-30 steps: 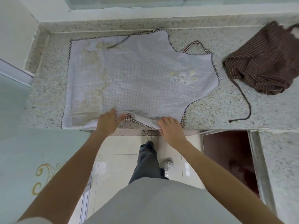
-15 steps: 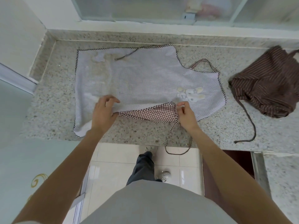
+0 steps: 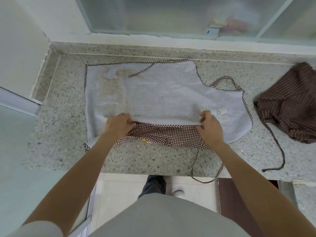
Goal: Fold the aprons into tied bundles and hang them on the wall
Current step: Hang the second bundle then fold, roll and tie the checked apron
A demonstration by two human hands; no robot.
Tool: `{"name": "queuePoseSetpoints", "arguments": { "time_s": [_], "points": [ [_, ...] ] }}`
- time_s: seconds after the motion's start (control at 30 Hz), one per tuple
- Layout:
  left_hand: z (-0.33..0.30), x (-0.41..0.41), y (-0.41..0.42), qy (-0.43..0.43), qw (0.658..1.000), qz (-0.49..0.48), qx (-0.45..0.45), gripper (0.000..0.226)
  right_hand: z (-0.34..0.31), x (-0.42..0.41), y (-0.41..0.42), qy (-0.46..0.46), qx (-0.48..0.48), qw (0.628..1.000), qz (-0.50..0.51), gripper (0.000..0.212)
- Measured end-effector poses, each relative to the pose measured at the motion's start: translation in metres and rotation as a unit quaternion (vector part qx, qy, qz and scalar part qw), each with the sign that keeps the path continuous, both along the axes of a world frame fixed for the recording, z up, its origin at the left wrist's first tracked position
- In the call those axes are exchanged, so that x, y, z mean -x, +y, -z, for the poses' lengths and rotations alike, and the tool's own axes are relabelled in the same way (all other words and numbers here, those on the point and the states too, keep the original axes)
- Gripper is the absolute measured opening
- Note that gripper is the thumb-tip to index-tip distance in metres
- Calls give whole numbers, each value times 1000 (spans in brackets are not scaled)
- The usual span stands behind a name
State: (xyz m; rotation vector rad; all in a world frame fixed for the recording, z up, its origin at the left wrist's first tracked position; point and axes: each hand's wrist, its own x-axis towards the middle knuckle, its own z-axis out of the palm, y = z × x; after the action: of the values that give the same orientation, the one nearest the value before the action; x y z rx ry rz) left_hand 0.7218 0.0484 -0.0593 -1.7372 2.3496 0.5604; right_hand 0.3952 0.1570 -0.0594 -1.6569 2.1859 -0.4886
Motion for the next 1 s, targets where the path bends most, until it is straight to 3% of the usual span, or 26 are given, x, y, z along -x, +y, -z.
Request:
{"name": "queuePoseSetpoints", "arguments": {
  "time_s": [0.13,0.3,0.47,0.6,0.77,0.9,1.0],
  "points": [
    [9,-2,15,-3,1000,10,-26,54,-5,6,-7,54,17,998,-13,16],
    [11,-30,32,90,992,-93,-8,42,-2,2,-2,35,-14,999,0,19],
    [10,-61,44,131,973,-180,-63,27,1,-8,13,30,-54,998,-13,31],
    [8,-72,64,143,964,-219,-51,16,-2,-7,29,-20,-44,999,-6,35],
    [-18,-78,90,175,972,-153,-40,19,-12,-4,48,-98,-10,995,-25,31],
    [-43,-95,105,244,950,-188,-43,23,-27,-4,54,-207,0,978,-3,20],
    [-61,-102,103,274,942,-196,4,9,-38,-2,53,-280,6,960,28,13]
  ]
}}
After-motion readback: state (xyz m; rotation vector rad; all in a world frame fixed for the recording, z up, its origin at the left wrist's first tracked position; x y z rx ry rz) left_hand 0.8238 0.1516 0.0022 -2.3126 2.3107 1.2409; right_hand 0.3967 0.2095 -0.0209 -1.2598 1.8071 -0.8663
